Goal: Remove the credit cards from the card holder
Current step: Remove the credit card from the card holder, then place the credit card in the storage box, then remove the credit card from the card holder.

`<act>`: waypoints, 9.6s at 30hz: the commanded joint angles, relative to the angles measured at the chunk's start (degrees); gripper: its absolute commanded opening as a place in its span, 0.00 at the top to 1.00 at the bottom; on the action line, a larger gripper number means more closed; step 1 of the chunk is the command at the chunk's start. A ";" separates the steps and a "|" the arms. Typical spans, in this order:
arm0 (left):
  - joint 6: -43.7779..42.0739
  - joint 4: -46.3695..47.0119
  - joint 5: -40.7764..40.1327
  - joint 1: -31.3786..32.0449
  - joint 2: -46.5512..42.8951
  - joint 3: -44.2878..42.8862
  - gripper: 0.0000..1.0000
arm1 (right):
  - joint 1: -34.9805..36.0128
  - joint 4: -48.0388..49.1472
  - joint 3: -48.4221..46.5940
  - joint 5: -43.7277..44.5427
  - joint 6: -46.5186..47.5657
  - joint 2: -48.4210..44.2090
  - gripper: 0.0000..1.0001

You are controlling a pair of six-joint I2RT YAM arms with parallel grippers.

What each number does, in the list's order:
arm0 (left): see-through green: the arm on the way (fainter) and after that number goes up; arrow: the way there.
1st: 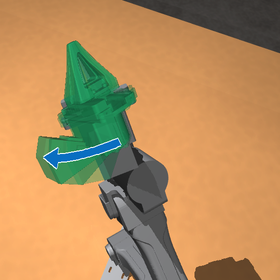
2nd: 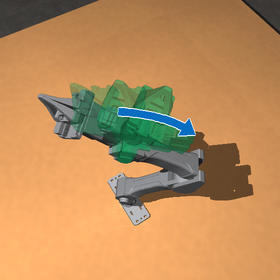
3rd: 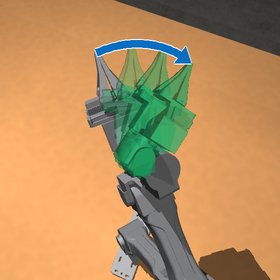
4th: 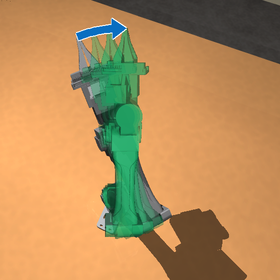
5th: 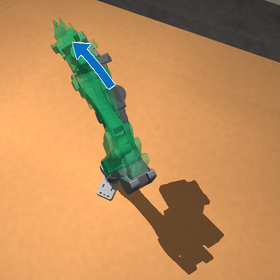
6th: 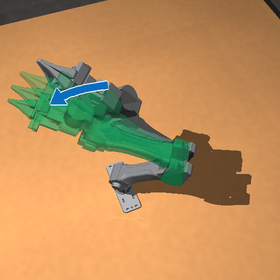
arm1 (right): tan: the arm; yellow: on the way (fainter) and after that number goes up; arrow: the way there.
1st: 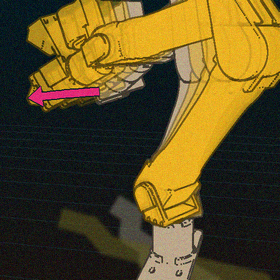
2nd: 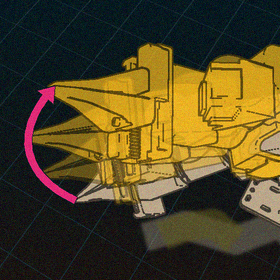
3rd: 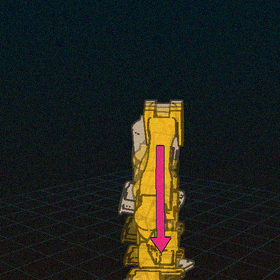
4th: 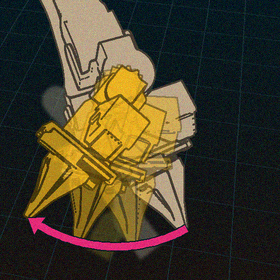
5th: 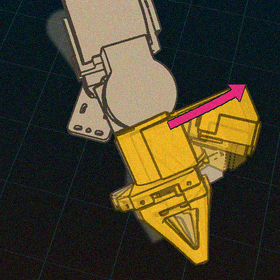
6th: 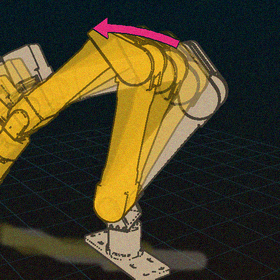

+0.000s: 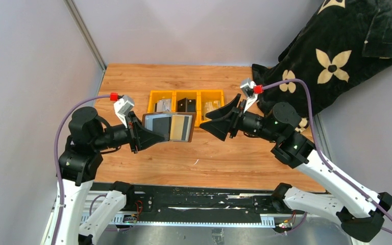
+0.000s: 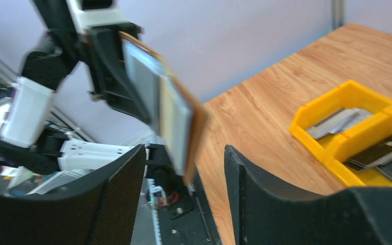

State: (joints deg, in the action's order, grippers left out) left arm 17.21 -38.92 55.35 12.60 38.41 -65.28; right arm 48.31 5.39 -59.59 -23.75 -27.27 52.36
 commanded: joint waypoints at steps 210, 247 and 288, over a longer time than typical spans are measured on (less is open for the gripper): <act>-2.44 2.65 -5.86 0.06 -2.74 0.26 1.00 | -12.95 -24.78 -46.64 8.07 0.70 67.95 0.56; 31.29 34.65 -4.32 0.05 -4.34 8.64 1.00 | 7.41 61.78 14.14 4.32 -25.08 15.68 0.25; -25.18 -13.05 5.44 0.06 -1.02 0.77 0.12 | 13.55 -46.91 -40.56 -20.82 30.12 34.60 1.00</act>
State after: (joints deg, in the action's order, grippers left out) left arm -4.01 -46.48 55.57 12.53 36.38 -65.30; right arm 59.88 -34.76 -93.60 -40.82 -3.42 84.66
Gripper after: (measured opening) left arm 0.904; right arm 0.053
